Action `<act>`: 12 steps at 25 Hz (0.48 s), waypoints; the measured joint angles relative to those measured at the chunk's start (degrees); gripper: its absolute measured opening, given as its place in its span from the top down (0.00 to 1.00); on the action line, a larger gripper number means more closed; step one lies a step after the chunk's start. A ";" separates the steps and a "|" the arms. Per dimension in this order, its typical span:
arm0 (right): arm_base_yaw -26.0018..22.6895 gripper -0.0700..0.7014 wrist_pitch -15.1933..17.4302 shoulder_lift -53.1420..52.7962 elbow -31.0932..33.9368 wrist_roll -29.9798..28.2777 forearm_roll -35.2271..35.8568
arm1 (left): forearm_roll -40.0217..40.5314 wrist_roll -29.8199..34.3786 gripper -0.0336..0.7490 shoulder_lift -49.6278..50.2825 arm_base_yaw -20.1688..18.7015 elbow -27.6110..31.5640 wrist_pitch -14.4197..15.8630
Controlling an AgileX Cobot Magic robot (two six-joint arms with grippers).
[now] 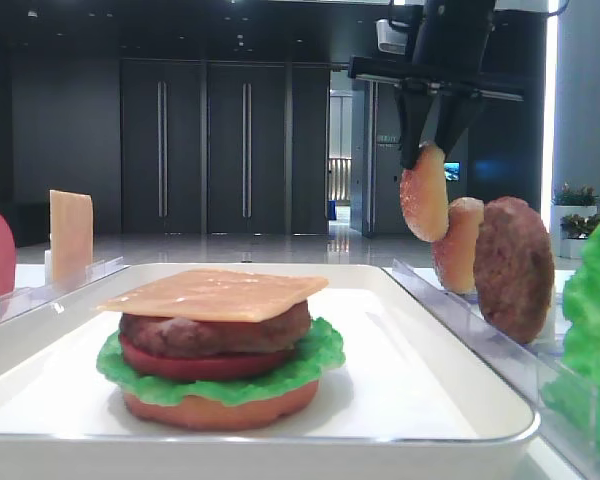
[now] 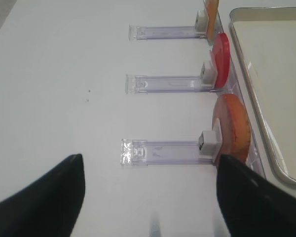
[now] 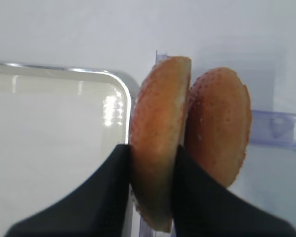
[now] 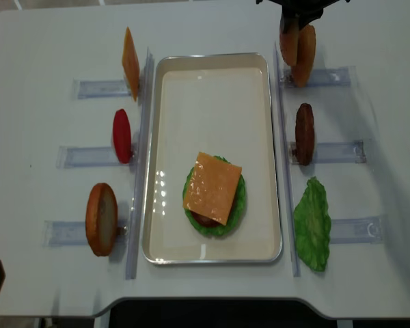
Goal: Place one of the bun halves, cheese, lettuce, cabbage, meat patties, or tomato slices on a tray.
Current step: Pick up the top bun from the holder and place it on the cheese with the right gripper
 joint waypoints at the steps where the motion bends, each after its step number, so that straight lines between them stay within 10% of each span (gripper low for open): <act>1: 0.00 0.67 0.65 -0.60 0.00 -0.11 0.22 | 0.00 0.00 0.14 0.00 0.00 0.00 0.00; 12: 0.36 0.67 2.61 -5.59 0.00 -5.15 11.02 | 0.00 0.00 0.14 0.00 0.00 0.00 0.00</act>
